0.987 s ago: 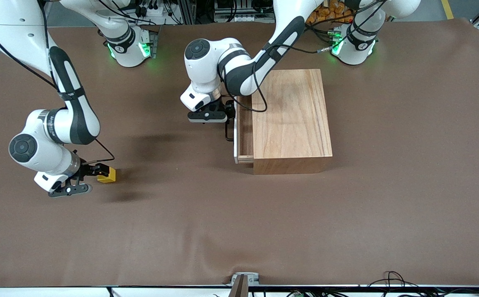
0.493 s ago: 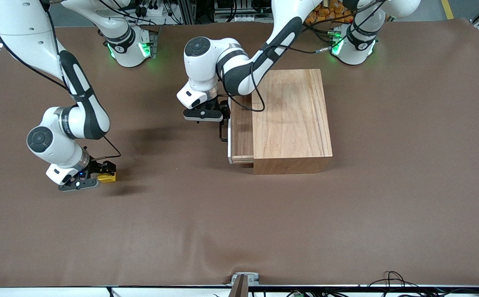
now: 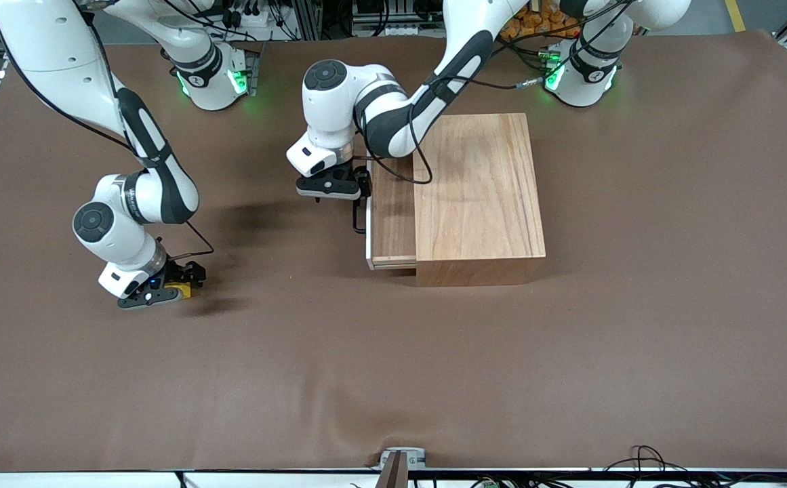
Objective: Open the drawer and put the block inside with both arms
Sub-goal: 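Pull the drawer open with the left gripper while the right gripper grasps the cube, then pull the drawer further open with the left gripper while the right gripper lifts the cube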
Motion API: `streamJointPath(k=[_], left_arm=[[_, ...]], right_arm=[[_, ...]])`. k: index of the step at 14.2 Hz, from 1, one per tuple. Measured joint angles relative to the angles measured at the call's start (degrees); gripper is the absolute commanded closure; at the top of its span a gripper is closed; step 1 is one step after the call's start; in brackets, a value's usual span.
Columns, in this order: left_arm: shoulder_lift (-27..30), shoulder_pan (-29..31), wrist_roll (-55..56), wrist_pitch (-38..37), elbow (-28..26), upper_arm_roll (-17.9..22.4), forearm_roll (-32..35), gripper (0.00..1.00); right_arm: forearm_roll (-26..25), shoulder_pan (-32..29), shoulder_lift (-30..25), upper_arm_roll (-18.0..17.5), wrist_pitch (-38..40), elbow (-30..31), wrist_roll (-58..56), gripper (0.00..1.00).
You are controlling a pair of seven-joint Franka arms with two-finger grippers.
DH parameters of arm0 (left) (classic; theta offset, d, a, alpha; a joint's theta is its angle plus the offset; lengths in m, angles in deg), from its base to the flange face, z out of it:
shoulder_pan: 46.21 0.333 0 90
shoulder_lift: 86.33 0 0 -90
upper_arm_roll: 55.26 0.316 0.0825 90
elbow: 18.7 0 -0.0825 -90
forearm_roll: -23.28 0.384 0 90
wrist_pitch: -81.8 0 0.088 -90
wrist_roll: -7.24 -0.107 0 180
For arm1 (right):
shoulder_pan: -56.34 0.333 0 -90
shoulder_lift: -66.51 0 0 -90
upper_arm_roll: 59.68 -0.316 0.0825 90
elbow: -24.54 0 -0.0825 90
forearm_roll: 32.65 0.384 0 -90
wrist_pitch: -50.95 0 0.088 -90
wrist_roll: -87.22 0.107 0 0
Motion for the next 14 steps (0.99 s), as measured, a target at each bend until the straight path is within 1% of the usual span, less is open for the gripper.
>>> streamJointPath(k=[2,5,6,7,8,9,11,14], left_arm=[[-0.09,-0.35,0.19,1.75,0.15,-0.27,-0.01,0.0],[-0.15,-0.82,0.27,2.49,0.39,-0.27,-0.01,0.0],[-0.18,-0.81,0.28,2.68,0.4,-0.26,-0.02,0.0],[-0.19,-0.85,0.28,2.74,0.43,-0.3,-0.02,0.0],[-0.25,-0.92,0.28,2.82,0.46,-0.28,-0.01,0.0],[-0.38,-0.99,0.27,2.98,0.51,-0.25,-0.01,0.0],[-0.52,-1.16,0.18,3.04,0.62,-0.12,-0.01,0.0],[-0.52,-1.35,0.01,3.02,0.62,0.08,-0.01,0.0]], right_arm=[[0.0,-0.1,0.19,0.16,0.0,0.0,0.0,0.0],[0.0,-0.57,0.48,0.26,-0.01,0.0,-0.3,0.0],[0.0,-0.74,0.55,0.28,-0.01,0.0,-0.84,0.1],[0.0,-0.84,0.58,0.3,-0.01,0.0,-1.13,0.4],[0.0,-0.88,0.59,0.31,-0.01,0.0,-1.37,0.65],[0.0,-0.95,0.6,0.34,-0.01,0.0,-1.8,0.8],[0.01,-1.46,0.63,0.38,-0.01,0.0,-3.68,1.0],[0.03,-2.11,0.63,0.37,-0.01,0.0,-5.52,1.0]])
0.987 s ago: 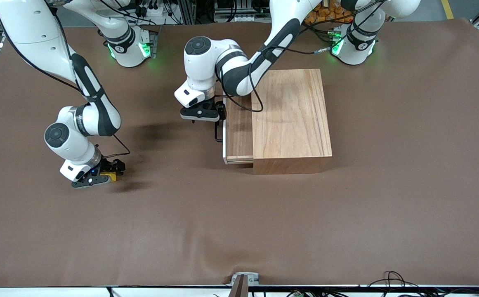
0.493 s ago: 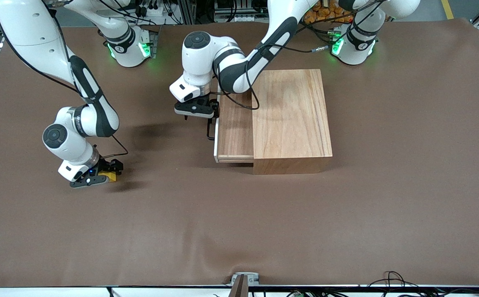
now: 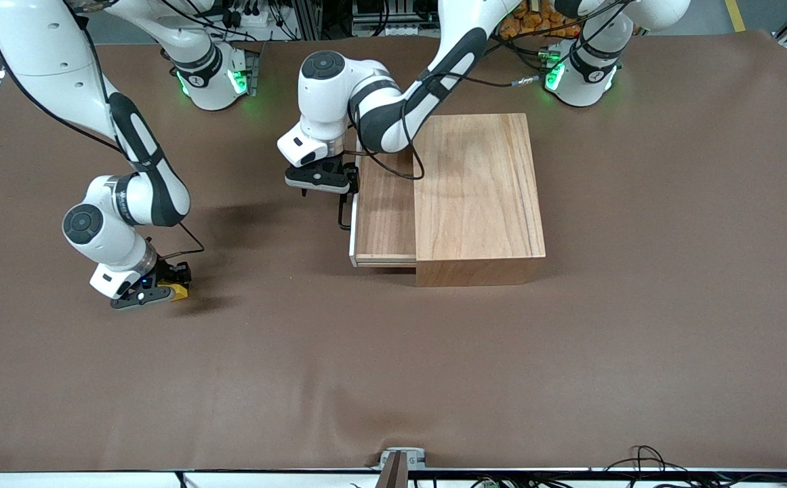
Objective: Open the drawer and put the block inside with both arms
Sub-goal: 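Pull the drawer further open with the left gripper while the right gripper lifts the cube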
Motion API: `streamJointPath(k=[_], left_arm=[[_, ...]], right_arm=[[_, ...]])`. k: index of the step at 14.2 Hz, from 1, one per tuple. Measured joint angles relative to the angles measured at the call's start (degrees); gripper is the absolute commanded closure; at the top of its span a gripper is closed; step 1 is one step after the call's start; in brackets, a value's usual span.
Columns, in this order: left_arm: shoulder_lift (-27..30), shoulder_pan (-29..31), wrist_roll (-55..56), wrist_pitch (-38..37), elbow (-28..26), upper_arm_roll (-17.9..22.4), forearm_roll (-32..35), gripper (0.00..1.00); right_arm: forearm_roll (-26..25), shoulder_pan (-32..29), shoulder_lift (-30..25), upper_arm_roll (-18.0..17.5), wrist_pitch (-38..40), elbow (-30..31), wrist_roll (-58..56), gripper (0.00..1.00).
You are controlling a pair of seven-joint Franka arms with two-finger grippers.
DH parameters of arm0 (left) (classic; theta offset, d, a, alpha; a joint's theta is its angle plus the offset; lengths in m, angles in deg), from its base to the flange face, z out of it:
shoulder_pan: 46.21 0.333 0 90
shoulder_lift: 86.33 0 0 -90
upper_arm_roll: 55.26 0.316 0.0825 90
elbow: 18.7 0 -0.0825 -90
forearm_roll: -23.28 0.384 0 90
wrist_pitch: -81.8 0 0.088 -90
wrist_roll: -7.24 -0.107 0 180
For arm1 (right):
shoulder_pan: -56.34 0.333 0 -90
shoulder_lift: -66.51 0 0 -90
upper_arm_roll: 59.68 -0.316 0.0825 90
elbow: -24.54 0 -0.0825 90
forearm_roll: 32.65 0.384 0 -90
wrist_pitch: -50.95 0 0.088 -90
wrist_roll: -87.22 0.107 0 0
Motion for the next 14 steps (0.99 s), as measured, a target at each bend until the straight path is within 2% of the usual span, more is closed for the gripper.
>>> streamJointPath(k=[7,14], left_arm=[[-0.22,-0.26,-0.25,-1.06,0.63,0.18,0.0,0.0],[-0.44,-0.36,-0.43,-3.12,1.55,0.0,0.0,0.0]], right_arm=[[0.0,-0.02,0.0,-0.04,0.0,-0.01,-1.22,1.0],[0.0,-0.23,-0.33,-0.01,0.03,-0.47,-12.74,1.0]])
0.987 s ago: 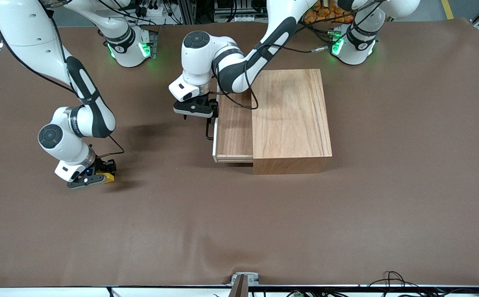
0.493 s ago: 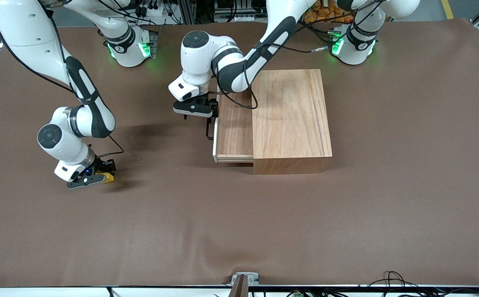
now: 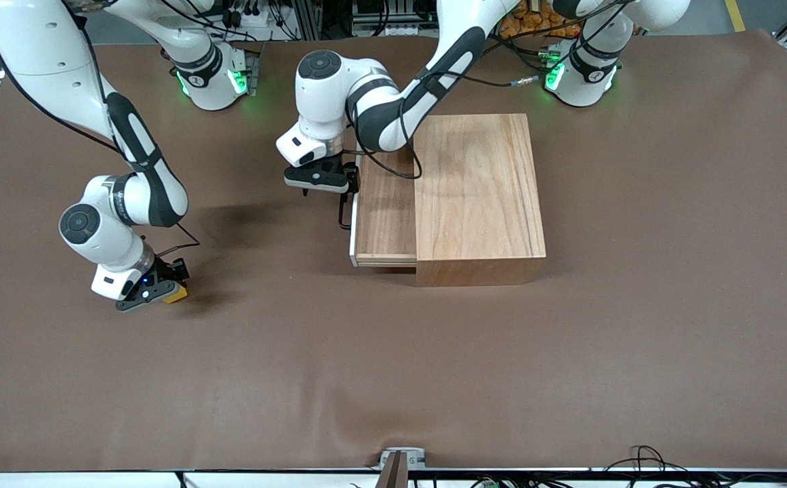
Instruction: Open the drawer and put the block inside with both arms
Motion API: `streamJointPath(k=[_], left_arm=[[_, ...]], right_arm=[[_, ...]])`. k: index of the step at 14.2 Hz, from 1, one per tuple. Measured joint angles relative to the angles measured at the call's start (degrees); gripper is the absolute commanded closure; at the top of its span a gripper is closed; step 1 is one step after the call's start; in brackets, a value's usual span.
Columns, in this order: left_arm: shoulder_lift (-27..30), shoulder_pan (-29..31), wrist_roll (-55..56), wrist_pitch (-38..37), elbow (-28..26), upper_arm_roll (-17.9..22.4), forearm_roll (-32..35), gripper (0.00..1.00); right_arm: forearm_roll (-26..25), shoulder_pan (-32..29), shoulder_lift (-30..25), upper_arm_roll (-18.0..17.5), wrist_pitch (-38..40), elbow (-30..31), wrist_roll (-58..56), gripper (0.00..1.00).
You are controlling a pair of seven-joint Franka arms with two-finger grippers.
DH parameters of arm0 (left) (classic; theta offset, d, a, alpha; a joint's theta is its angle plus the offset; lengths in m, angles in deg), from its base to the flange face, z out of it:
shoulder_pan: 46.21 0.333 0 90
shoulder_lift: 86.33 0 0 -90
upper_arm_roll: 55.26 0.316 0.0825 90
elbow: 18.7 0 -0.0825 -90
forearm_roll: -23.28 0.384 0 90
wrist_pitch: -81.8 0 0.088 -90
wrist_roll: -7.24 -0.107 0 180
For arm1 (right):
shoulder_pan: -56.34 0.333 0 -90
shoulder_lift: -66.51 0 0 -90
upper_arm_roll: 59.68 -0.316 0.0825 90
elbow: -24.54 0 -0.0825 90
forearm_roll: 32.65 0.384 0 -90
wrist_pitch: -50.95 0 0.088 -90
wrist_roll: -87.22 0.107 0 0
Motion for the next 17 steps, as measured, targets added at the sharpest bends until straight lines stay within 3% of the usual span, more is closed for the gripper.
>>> streamJointPath(k=[3,7,10,12,17], left_arm=[[0.02,-0.19,-0.1,-2.81,1.26,-0.25,0.0,0.0],[0.14,-0.2,-0.1,-4.22,1.86,-0.41,0.0,0.0],[1.47,-0.29,-0.09,-6.58,2.26,-0.82,-1.05,0.0],[3.61,-0.32,-0.09,-8.46,2.49,-0.8,-1.66,0.0],[9.8,0.78,-0.02,-14.06,2.55,0.0,-2.09,0.0]], right_arm=[[-0.06,-0.01,-1.09,0.04,4.59,-2.35,-4.48,1.0],[0.12,-4.18,-2.71,0.35,25.85,-13.14,-15.53,1.0],[2.4,-8.72,-2.95,0.36,33.2,-16.37,-25.45,1.0],[2.75,-9.05,-3.08,0.27,38.15,-19.31,-29.75,1.0],[3.21,-6.48,-4.79,-0.92,54.72,-33.41,-38.88,1.0]])
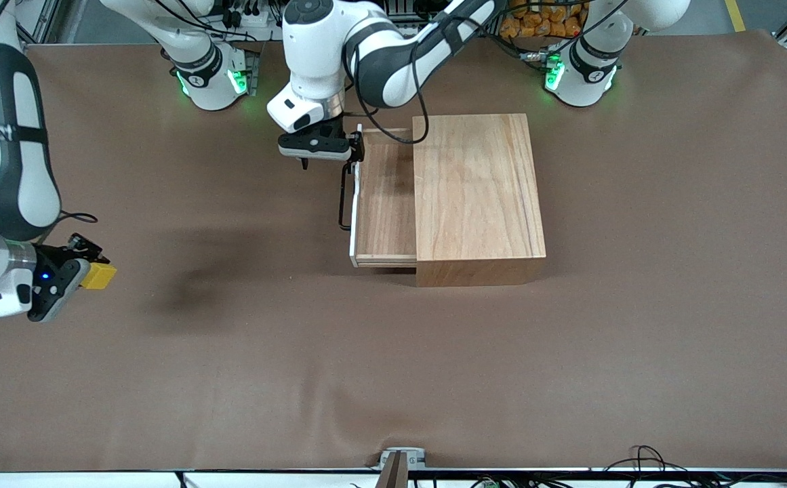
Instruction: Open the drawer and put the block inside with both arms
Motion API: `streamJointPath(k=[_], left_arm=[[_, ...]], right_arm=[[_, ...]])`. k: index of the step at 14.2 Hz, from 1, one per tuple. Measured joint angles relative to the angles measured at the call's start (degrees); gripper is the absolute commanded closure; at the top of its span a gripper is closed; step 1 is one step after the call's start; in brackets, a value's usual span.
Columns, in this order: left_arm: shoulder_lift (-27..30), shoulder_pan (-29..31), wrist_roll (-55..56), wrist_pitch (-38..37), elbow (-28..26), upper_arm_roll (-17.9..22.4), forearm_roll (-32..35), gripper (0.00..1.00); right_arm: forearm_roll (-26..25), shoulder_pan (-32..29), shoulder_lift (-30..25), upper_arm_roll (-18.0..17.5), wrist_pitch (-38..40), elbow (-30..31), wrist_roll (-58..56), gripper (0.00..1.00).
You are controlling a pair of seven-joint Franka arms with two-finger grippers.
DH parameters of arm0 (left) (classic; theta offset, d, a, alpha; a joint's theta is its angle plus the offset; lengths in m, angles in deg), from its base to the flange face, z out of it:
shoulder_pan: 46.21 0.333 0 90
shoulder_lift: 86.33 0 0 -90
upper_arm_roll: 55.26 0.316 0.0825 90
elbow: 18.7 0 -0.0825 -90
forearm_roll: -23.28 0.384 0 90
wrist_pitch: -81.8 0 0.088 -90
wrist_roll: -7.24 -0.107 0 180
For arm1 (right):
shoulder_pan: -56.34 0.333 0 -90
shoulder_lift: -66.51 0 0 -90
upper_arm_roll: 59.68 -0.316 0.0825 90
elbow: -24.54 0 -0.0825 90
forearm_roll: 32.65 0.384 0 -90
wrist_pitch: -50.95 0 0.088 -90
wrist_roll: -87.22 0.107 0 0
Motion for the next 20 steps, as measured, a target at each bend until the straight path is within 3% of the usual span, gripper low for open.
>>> streamJointPath(k=[3,7,15,17,20], left_arm=[[3.42,3.35,-1.28,-4.37,-0.02,0.12,-0.07,0.0],[8.09,9.04,-4.23,-11.11,-0.02,0.13,-0.37,0.0],[16.19,24.19,-28.75,-20.8,-0.23,0.32,-6.28,0.0],[17.71,29.38,-35.22,-22.95,-0.25,0.34,-8.51,0.0],[19.93,37.4,-45.79,-27.59,-0.25,0.37,-10.55,0.0]], right_arm=[[0.28,2.87,-1.16,-1.56,4.26,-4.62,-6.82,1.0],[0.41,10.59,-3.02,-3.73,4.57,-5.23,-7.92,1.0],[5.13,24.44,-3.4,-3.91,0.22,-5.1,-5.68,1.0],[4.37,29.5,-3.1,-3.84,-2.34,-5.05,-4.68,1.0],[-1.03,38.76,-2.14,-3.84,-6.38,-4.87,4.54,1.0]])
